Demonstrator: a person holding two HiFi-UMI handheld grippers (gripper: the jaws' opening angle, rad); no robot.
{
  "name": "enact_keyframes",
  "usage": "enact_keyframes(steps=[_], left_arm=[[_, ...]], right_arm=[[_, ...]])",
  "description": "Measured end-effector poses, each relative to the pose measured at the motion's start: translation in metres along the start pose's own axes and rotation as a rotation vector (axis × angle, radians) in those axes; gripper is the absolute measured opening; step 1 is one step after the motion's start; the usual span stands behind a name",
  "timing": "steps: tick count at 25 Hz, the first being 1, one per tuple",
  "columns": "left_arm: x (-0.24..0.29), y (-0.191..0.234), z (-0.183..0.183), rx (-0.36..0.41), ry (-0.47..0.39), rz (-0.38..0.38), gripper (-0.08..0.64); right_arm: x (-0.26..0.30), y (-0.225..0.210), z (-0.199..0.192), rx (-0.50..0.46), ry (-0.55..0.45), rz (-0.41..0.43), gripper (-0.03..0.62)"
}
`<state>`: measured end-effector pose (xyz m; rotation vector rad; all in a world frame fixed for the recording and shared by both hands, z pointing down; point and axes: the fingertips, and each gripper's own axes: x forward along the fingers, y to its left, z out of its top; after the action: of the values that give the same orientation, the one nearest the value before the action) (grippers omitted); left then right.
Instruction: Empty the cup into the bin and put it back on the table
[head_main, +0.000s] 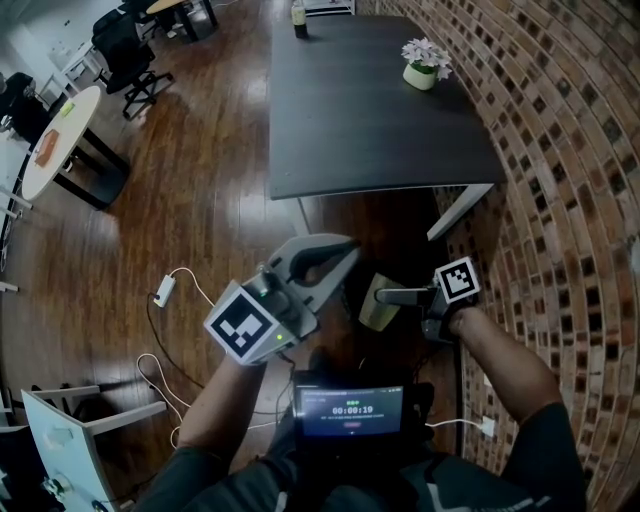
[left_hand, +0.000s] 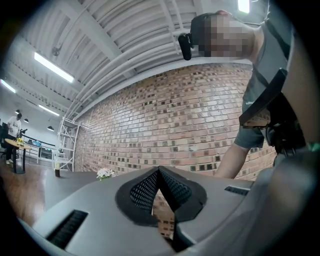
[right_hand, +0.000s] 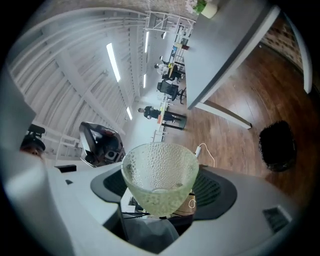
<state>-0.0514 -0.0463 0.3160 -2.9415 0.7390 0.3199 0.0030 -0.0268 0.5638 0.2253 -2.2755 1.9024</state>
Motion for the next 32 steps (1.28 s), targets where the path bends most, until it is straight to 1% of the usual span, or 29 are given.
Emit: enact_keyframes(steps=[5, 14, 21, 32], left_arm=[[0.0, 0.001, -0.001, 0.004, 0.006, 0.003, -0.006], [0.004, 0.002, -0.002, 0.013, 0.013, -0.001, -0.006], [0.01, 0.002, -0.002, 0.01, 0.008, -0.011, -0.006], [0.018, 0.001, -0.006, 0.004, 0.018, -0.018, -0.006]], right_arm=[[-0.001, -0.006, 0.005, 0.058, -0.025, 0.027, 0.388], [0.003, -0.002, 0.013, 0.102, -0.076, 0.089, 0.388], [-0.001, -0.006, 0.017, 0.179, -0.138, 0.137, 0.388], [-0.003, -0.006, 0.024, 0.24, -0.226, 0.204, 0.388]])
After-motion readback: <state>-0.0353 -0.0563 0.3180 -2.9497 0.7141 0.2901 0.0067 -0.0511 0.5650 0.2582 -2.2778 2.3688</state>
